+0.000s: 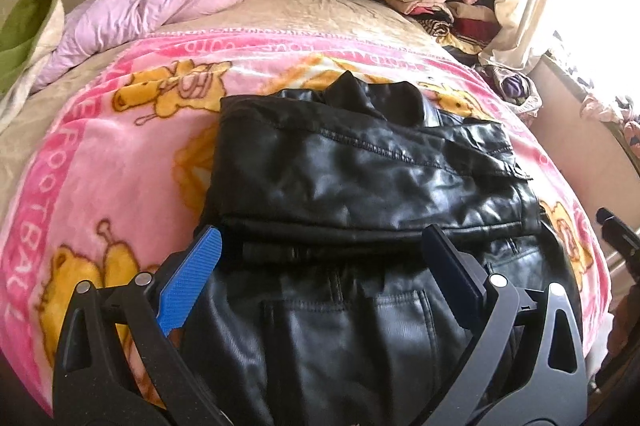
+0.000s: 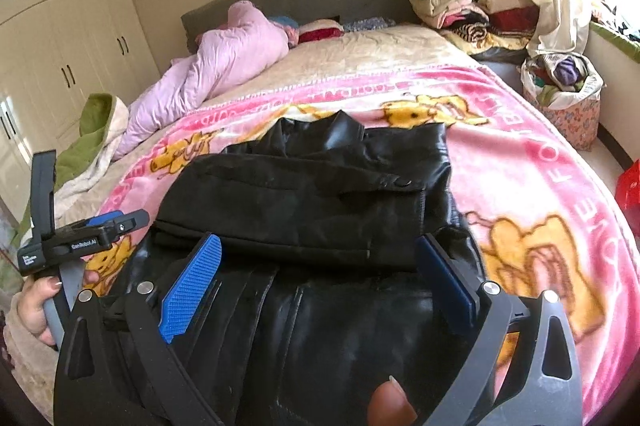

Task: Fold large clothes

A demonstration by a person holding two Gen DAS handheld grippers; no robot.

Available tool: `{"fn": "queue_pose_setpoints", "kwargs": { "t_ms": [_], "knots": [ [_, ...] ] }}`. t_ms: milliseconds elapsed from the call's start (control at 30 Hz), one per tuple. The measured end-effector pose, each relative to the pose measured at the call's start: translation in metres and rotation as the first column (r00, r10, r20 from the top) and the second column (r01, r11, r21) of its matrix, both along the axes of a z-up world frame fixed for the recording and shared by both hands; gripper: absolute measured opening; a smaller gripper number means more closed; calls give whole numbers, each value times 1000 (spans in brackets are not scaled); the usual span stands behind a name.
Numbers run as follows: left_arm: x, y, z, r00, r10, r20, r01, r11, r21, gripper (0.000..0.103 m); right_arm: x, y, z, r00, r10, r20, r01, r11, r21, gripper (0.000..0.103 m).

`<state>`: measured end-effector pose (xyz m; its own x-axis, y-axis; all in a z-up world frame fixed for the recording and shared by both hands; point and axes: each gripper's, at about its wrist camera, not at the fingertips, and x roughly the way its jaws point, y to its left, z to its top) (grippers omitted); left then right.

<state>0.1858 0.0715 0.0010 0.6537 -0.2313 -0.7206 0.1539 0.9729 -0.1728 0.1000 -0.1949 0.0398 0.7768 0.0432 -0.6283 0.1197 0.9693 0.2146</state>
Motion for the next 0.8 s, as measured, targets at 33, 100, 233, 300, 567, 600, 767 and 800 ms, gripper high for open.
{"fn": "queue_pose_setpoints", "kwargs": {
  "t_ms": [33, 100, 233, 300, 567, 600, 767, 800],
  "knots": [
    [-3, 1, 0, 1000, 0, 2, 0, 1000, -4, 94, -6, -1, 2, 1000, -1, 5, 1, 1000, -4, 97],
    [-11, 1, 1, 1000, 1, 4, -1, 1000, -9, 94, -12, -2, 4, 1000, -2, 11, 3, 1000, -10, 97],
    [-26, 2, 4, 1000, -1, 13, 1, 1000, -9, 94, -27, -6, 6, 1000, -16, 14, 16, 1000, -17, 97],
    [-34, 3, 6, 1000, -2, 19, 2, 1000, -7, 94, -33, -9, 7, 1000, -18, 13, 18, 1000, -15, 97],
    [-70, 24, -2, 999, 0, -37, -2, 999, -52, 94, -63, -10, 1, 1000, -2, -10, 1, 1000, -26, 98],
    [-73, 26, -4, 999, 2, -42, -4, 999, -46, 94, -67, -10, 0, 1000, 0, -12, -1, 1000, -27, 98],
    [-88, 43, -15, 997, 34, -75, -32, 999, 27, 94, -88, -9, -12, 999, 7, -33, -8, 1000, -21, 98],
    [-91, 48, -20, 995, 36, -94, -33, 999, 28, 94, -91, -9, -14, 999, 7, -40, -7, 1000, -20, 98]
  ]
}}
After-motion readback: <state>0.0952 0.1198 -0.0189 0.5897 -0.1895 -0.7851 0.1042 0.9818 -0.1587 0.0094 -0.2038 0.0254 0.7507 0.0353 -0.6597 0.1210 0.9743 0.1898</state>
